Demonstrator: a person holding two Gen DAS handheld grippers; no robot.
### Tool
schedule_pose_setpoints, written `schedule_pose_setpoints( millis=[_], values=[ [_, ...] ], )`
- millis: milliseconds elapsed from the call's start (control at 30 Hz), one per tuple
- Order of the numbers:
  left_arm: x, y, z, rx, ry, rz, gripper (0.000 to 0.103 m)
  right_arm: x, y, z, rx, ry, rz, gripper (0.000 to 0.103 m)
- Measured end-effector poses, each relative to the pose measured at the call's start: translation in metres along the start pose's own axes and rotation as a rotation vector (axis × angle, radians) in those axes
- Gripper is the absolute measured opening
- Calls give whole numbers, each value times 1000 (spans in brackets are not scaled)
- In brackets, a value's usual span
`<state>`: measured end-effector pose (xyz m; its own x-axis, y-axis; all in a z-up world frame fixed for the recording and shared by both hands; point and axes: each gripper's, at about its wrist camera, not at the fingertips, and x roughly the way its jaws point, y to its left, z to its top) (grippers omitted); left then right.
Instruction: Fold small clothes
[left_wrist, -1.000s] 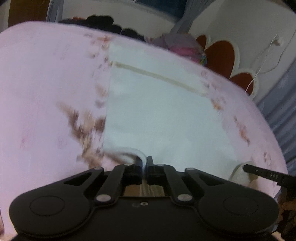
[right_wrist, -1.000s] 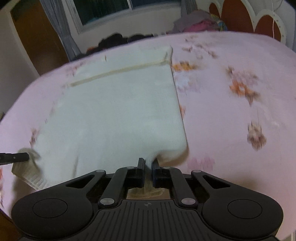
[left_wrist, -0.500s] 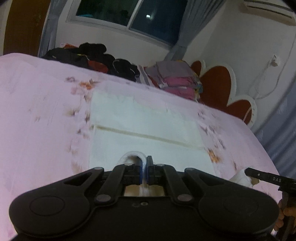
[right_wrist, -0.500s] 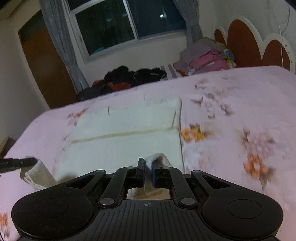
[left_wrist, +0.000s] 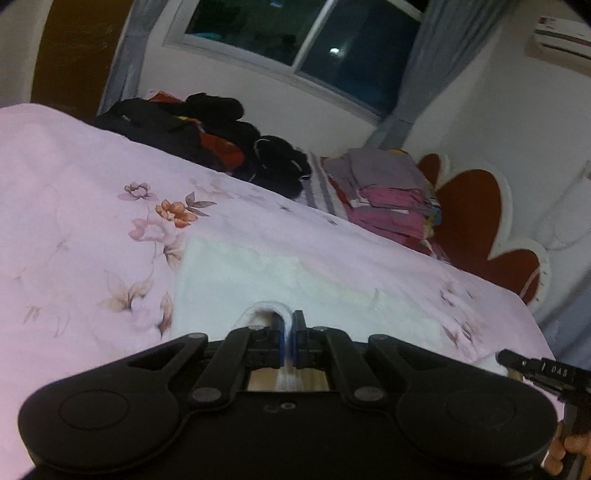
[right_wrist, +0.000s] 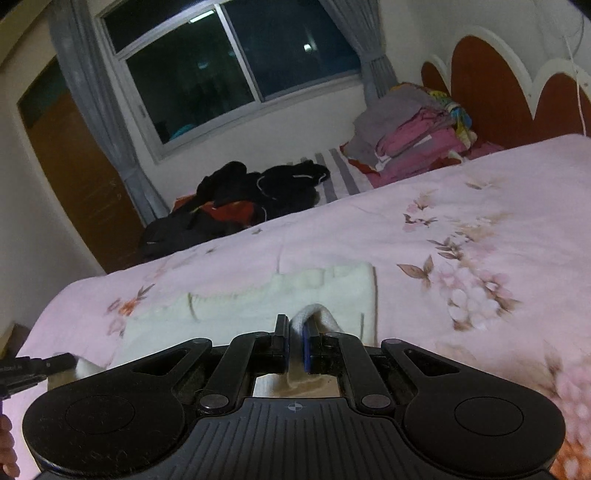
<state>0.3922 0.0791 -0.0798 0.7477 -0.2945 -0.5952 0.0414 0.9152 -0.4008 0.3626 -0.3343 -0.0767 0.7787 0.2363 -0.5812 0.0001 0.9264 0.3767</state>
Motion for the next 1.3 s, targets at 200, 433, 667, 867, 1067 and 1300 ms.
schedule_pose_setpoints(
  millis=[200, 433, 667, 867, 1067, 1300],
  values=[
    [50, 16, 22, -84, 33, 60, 3, 58, -16, 17, 78, 49, -21, 6],
    [92, 26, 31, -120, 94, 121, 6, 107, -33, 23, 128, 103, -62, 7],
    [102, 38, 43, -167, 71, 133, 33, 125, -41, 27, 134, 104, -95, 7],
    [98, 36, 49, -73, 62, 120, 44, 119, -39, 33, 80, 13, -125, 82],
    [118, 29, 37, 26, 113, 117, 44, 126, -31, 31, -37, 47, -99, 81],
    [140, 24, 38, 103, 126, 132, 39, 146, -30, 21, -110, 104, -106, 61]
  ],
)
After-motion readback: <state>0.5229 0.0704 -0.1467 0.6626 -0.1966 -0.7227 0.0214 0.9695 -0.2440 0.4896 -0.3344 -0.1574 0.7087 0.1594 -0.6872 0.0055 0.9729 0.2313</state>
